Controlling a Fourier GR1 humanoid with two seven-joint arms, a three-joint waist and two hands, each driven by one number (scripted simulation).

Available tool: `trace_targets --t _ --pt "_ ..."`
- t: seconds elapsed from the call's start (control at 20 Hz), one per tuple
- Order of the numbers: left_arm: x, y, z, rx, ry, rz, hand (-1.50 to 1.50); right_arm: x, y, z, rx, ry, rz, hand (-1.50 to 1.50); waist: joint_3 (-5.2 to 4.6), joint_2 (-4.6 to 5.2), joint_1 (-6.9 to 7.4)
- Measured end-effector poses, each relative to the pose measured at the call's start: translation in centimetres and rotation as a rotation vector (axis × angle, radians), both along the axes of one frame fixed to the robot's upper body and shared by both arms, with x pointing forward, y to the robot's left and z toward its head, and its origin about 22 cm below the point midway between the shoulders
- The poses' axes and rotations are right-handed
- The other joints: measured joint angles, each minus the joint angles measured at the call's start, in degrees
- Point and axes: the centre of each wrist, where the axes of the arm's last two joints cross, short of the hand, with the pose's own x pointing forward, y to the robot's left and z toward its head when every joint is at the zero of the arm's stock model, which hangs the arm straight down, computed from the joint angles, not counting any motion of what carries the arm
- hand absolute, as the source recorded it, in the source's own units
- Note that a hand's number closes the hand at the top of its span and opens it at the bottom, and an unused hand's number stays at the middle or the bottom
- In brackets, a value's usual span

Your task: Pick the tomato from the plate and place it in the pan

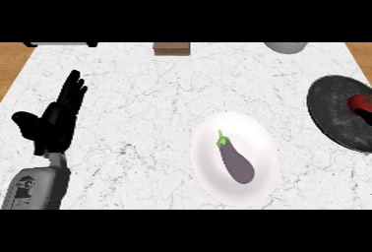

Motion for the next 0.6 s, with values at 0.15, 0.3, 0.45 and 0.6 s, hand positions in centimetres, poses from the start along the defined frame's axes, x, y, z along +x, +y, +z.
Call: trace_targets --t 0.15,0.3,0.45,0.6 --pt "-0.1 0.7 -0.2 -0.001 0.004 0.015 0.0 -0.9 0.4 -0.9 0.063 -0.07 0.052 -1.5 -0.12 -0.38 -0.98" --pt "-0.7 1.2 -0.7 0.0 0.016 0.033 0.0 -2.2 0.5 -1.3 0.092 -0.125 0.116 -1.5 -0.24 -0.84 -1.96" --pt "-0.6 1.6 -0.5 0.001 0.02 0.053 0.0 -3.6 1.2 -2.0 0.107 -0.158 0.171 -1.5 -0.37 -1.2 -3.07" --pt "-0.7 1.5 -0.6 0.001 0.022 0.064 0.0 -5.5 1.9 -2.2 0.106 -0.178 0.201 -1.5 -0.44 -1.39 -3.73"
